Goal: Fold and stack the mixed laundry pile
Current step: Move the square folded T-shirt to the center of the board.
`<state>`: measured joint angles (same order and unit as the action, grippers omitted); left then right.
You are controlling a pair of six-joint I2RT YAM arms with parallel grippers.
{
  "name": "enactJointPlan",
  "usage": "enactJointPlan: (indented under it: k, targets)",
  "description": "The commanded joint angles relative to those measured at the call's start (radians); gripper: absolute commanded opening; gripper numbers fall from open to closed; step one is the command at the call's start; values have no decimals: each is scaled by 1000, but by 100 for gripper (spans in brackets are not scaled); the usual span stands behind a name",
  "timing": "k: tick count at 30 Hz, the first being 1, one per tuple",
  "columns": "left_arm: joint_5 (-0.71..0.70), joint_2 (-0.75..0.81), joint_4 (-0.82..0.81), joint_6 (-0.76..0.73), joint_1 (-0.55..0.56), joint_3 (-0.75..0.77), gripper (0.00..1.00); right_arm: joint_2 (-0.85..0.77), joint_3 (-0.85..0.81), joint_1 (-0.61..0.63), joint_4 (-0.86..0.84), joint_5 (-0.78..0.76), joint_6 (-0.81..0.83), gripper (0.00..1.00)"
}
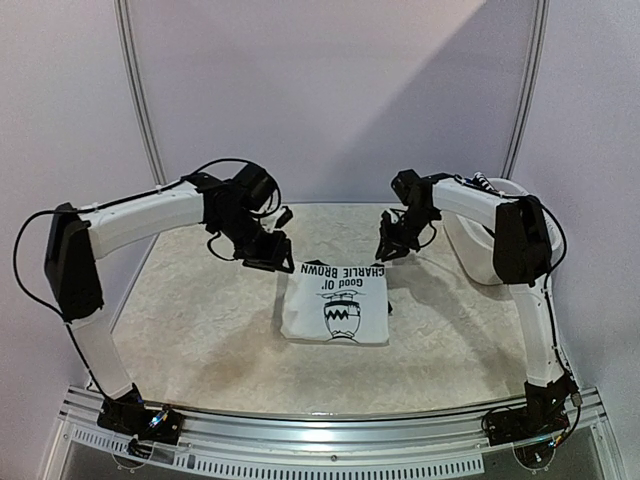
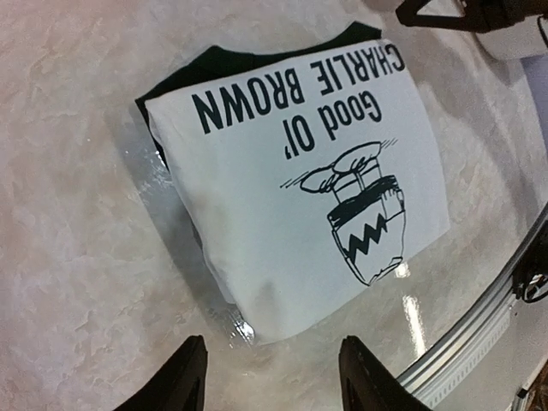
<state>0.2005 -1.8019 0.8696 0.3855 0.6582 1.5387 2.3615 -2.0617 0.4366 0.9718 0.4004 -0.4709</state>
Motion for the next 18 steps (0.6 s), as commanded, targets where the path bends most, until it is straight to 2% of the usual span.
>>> enactJointPlan:
  k: [1,8,12,14,18]
  targets:
    - [-88,116,-7,-40,-9,-33,60,-183,4,32,9,-78,-20,20]
    - [-270,296,-95,-35,-13,-129,98,-378,117,113,-2,-197,-71,40]
    - [-351,329,-179,-10,-25,-208,100,-495,243,150,-32,-247,-106,46]
    - [-287,321,-212,-25,-46,-231,99,-550,323,158,-45,-262,-129,49]
    - [-71,234,-178,-56,-91,-213,97,-671,475,166,-59,-286,-178,55]
